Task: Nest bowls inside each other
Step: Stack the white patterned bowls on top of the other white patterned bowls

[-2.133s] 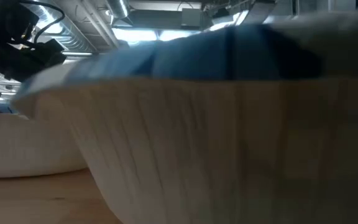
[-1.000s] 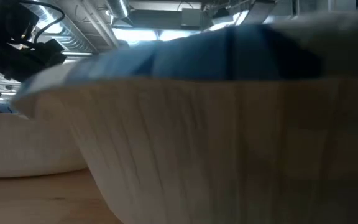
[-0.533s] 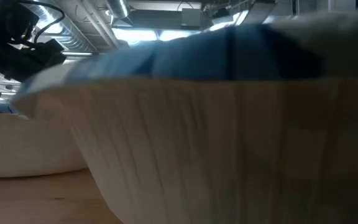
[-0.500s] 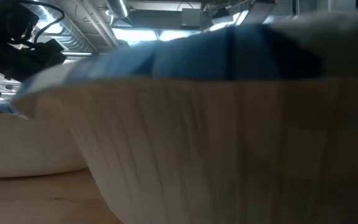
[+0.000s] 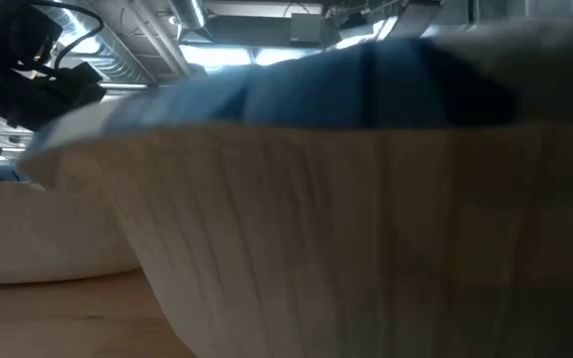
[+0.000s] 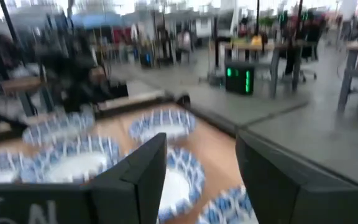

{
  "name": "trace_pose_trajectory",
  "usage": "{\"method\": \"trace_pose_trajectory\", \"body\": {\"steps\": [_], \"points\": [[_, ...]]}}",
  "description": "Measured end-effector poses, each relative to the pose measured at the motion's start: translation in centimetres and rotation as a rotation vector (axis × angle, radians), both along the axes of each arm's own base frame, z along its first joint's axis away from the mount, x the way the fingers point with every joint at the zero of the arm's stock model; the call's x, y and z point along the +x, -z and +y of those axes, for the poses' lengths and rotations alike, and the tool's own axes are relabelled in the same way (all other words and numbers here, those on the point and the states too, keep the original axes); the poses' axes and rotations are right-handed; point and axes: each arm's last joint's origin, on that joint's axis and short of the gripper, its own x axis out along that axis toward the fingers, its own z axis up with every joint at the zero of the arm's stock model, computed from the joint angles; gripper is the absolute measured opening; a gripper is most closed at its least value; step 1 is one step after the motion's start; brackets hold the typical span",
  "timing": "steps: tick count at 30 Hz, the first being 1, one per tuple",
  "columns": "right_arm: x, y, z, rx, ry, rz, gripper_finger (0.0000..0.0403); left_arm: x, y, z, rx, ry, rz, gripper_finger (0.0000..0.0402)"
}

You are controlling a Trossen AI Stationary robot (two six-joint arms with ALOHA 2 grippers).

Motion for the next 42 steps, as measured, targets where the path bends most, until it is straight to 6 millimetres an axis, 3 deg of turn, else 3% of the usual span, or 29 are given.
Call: {"method": "trace_pose_trajectory", "body": {"steps": [10, 16, 25, 33, 37, 42], "points": [[0.5, -0.8, -0.1, 0.054, -0.034, -0.025, 0.0193, 0.0, 0.0, 0.0, 0.000, 0.000, 0.000, 0.0163], [1.7, -4.4, -0.2, -0.023, -0.065, 0.083, 0.0193, 0.0, 0.0, 0.0, 0.000, 0.000, 0.000, 0.0163], [5.1, -9.2, -1.1, 0.058, 0.039, 0.482, 0.0193, 0.0, 0.0, 0.0, 0.000, 0.000, 0.000, 0.0163], [8.9, -12.9, -1.7, 0.119, 0.028, 0.579, 0.0193, 0.0, 0.0, 0.0, 0.000, 0.000, 0.000, 0.0163], [10.1, -13.4, -2.0, 0.138, 0.046, 0.589, 0.0193, 0.0, 0.0, 0.0, 0.000, 0.000, 0.000, 0.0163], [10.8, -12.3, -2.1, 0.156, 0.043, 0.666, 0.0193, 0.0, 0.0, 0.0, 0.000, 0.000, 0.000, 0.0163]]}}
